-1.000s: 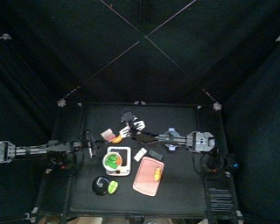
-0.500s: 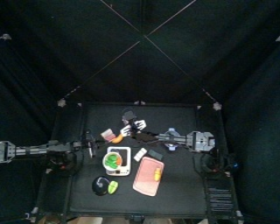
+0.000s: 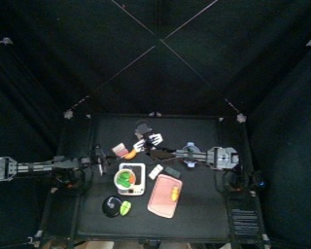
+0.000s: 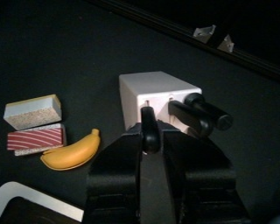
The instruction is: Grab cleaver
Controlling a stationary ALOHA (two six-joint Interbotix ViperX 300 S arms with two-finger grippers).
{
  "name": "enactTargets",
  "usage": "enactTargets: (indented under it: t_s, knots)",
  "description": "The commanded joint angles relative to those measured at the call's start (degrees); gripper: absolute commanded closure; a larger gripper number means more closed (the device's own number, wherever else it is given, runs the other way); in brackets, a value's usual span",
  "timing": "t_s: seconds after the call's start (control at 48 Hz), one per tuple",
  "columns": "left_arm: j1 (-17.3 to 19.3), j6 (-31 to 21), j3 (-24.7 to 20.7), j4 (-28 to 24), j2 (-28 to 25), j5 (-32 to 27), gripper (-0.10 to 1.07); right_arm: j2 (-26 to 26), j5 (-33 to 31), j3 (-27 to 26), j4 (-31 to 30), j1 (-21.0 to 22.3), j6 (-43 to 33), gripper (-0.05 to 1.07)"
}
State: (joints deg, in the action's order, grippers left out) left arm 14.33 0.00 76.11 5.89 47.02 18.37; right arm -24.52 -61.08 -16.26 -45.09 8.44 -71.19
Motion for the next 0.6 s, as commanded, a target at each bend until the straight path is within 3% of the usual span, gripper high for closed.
enactTargets:
  t_s: [0.0, 0.583]
  knots:
    - [0.1, 0.0, -0.6, -0.1, -0.1, 0.2, 0.43, 1.4, -0.6, -2.0, -0.9, -0.5, 0.1, 0.55]
    - [0.1, 0.1, -0.7, 0.0, -0.1, -0.5, 0.43, 1.4, -1.5, -0.4, -0.9, -0.8, 0.2, 0.55]
